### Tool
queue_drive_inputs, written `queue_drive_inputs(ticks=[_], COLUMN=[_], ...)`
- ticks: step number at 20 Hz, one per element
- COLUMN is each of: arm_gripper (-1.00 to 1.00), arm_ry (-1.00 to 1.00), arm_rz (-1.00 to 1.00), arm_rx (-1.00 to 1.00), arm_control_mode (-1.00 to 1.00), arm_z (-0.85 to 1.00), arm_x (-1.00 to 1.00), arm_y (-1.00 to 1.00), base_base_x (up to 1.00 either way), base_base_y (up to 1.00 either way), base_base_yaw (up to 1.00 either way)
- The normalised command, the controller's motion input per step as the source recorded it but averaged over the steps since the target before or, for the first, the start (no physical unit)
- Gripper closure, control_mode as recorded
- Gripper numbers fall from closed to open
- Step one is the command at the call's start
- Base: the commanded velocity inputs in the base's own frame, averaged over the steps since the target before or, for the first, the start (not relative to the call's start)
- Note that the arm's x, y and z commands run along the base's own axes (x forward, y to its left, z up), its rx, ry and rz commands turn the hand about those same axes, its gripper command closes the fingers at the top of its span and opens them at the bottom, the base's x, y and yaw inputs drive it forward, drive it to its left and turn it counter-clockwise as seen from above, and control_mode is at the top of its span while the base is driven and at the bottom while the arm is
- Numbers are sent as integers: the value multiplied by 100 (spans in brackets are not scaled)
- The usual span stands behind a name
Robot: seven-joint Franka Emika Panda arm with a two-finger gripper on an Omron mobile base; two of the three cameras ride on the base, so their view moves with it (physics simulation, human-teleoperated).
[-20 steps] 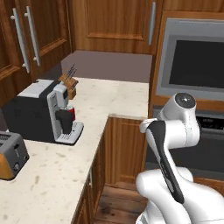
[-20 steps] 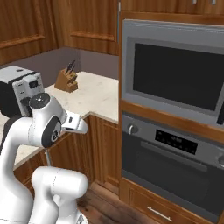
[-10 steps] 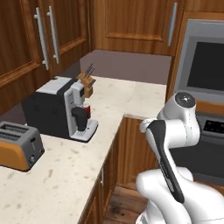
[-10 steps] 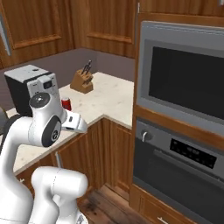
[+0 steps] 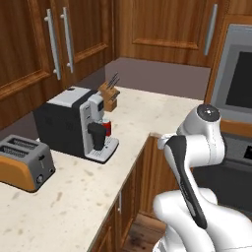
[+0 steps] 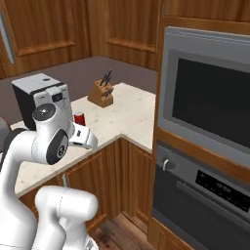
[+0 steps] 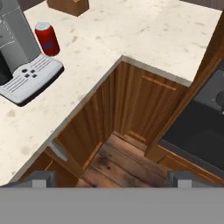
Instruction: Four empty soda cans are scattered around the kitchen. Gather all the cans and cluster them next to the stove for recycling.
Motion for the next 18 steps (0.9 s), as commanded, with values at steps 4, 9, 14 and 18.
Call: queue_drive_inputs(ticks=[4,9,14,18], arm_gripper=[-100,-100,-100,-100], arm_ry=[0,0,0,0], arm_rz=[0,0,0,0], arm_rx=[0,0,0,0], arm_control_mode=[100,100,100,100], arm_z=[0,0,0,0], arm_x=[0,0,0,0], arm_y=[0,0,0,0], base_base_x=[48,50,40,37], base_base_y=[0,0,-5,-5], base_base_yaw=[23,22,19,16])
